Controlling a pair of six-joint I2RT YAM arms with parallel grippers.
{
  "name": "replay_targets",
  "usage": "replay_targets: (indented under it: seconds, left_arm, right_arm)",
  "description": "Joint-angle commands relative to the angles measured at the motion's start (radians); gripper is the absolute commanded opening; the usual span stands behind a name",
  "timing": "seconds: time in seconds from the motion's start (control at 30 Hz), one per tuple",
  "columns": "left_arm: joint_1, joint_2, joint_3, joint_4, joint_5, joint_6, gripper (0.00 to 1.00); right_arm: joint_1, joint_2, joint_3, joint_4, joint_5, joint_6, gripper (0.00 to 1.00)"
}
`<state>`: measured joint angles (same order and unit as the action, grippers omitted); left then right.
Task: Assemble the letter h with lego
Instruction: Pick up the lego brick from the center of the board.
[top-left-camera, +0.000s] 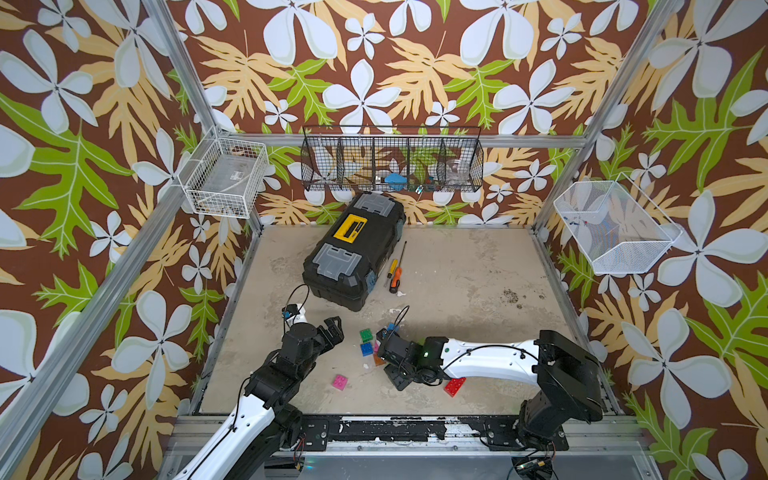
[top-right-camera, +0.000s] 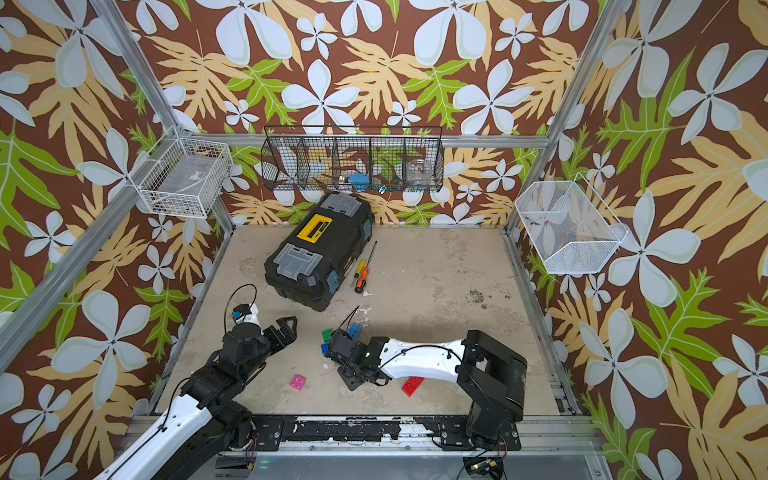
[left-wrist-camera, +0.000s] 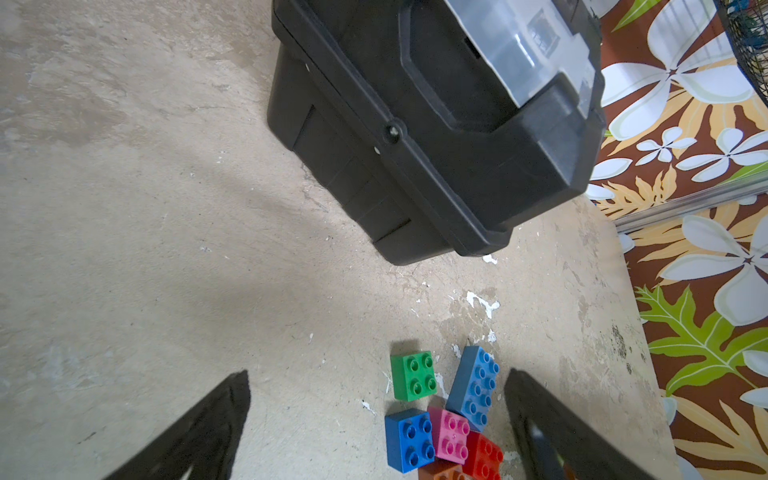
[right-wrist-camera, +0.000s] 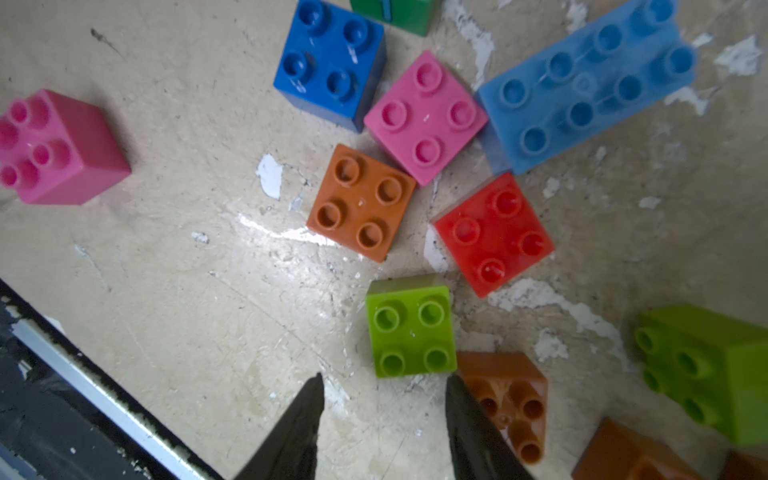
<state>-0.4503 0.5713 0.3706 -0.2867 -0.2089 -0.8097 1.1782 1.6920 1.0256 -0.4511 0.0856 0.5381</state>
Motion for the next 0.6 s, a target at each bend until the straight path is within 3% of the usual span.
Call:
replay_targets:
  seconds: [0.0,0.4,0.57]
  left_arm:
    - [0.0,0.001,0.002,0.01,-0.008,-0.004,1.0]
    - [-0.001,0.008,-0.003,0.026,0.001,0.0,1.0]
    - [-0.002,0.008,-0.005,0.026,0.008,0.0,1.0]
  right_arm:
    - [0.001,0.017,0.001,-0.024,0.027,0.001,0.54]
    - [0.0,0.11,0.069,0.001,0.06,-0.075,0.56]
    - [-0.004,0.141,0.097,0.005,0.052,-0.092,0.44]
